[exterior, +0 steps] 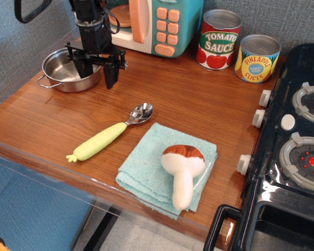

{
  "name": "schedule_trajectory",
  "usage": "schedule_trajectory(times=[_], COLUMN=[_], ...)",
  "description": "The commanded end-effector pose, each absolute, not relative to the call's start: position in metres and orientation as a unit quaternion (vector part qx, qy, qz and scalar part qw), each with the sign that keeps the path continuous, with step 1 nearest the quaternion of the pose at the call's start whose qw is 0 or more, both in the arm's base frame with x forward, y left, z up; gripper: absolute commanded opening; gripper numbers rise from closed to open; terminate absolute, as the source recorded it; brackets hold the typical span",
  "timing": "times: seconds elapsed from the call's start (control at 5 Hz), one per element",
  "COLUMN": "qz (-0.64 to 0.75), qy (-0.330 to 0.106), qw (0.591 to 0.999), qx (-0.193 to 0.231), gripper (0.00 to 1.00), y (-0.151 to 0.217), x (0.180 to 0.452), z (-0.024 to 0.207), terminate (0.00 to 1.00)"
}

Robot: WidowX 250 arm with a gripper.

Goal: Move the silver pot behind the blue towel.

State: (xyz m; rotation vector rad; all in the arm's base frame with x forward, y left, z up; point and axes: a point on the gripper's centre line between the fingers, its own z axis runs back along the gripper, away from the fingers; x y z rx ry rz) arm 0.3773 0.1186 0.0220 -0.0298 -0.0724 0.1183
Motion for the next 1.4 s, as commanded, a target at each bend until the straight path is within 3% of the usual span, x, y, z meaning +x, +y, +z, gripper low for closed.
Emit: schedule_trajectory(times=[0.0, 0.2, 0.4, 0.6, 0.8, 1.0, 1.2], qz=[0.050, 0.039, 0.026, 0.001, -0.051, -0.093, -0.108], qy=[-0.065, -0.065, -0.084, -0.124, -0.140, -0.118, -0.099], qw=[0.997, 0.997, 0.996, 0.992, 0.989, 0.989, 0.989], qx=[-0.015, -0.010, 0.016, 0.028, 0.013, 0.010, 0.011], gripper=[0.00, 0.00, 0.00, 0.00, 0.00, 0.00, 0.00], y=[0.109, 0.096, 0.073, 0.022, -0.028, -0.079, -0.099], x=[0.373, 0.368, 0.367, 0.378, 0.391, 0.395, 0.392], z=[0.045, 0.055, 0.095, 0.138, 0.145, 0.129, 0.107], terminate=[0.00, 0.00, 0.00, 0.00, 0.00, 0.00, 0.00])
